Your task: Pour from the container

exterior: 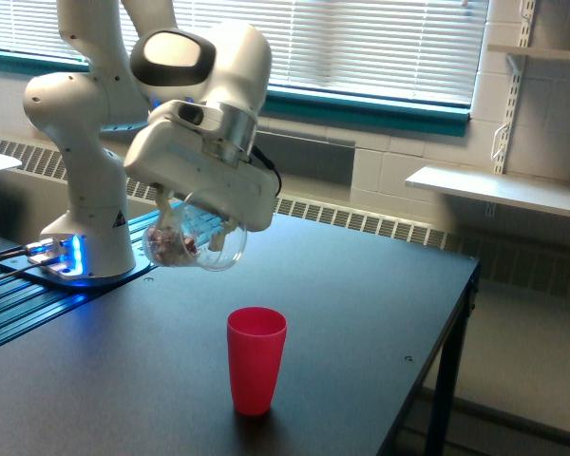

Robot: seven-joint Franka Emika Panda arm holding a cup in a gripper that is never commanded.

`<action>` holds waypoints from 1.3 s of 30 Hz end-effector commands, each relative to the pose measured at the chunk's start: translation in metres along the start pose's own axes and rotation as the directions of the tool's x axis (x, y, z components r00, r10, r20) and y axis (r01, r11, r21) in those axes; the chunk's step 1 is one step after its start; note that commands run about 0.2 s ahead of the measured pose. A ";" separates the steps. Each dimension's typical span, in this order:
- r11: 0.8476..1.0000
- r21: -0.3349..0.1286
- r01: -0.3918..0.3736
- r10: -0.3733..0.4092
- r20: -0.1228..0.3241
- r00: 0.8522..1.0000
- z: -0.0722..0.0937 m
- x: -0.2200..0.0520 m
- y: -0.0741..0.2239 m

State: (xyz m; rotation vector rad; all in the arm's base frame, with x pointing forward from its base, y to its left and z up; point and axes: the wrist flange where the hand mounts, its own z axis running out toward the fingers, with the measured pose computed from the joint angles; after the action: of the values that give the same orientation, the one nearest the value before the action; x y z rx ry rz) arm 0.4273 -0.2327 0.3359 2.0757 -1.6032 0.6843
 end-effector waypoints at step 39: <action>0.968 -0.252 0.007 0.013 0.076 0.997 0.017 -0.048 -0.026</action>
State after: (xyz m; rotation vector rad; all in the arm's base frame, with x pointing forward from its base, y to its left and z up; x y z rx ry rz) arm 0.4383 -0.1908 0.2867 1.9460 -1.6730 0.3828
